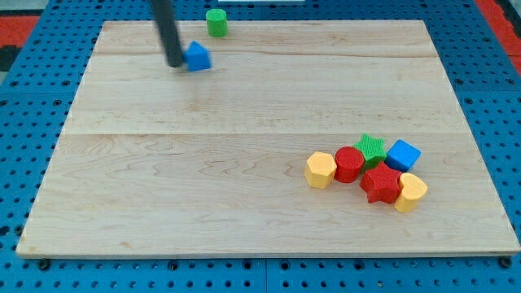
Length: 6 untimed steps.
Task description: Push the green circle to right
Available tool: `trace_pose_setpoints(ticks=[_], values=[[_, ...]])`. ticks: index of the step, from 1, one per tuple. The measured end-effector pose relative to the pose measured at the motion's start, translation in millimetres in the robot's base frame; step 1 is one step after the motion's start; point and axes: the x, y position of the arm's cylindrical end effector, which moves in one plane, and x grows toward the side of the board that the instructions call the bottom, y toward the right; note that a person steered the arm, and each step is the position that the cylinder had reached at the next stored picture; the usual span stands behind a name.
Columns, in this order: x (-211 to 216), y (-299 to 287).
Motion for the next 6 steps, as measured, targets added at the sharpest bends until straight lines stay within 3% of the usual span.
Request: trace_pose_setpoints(ticks=[1,2,3,5,6], values=[[4,-19],[-43,-104],[-97,-79],[-115,-51],[-114,36]])
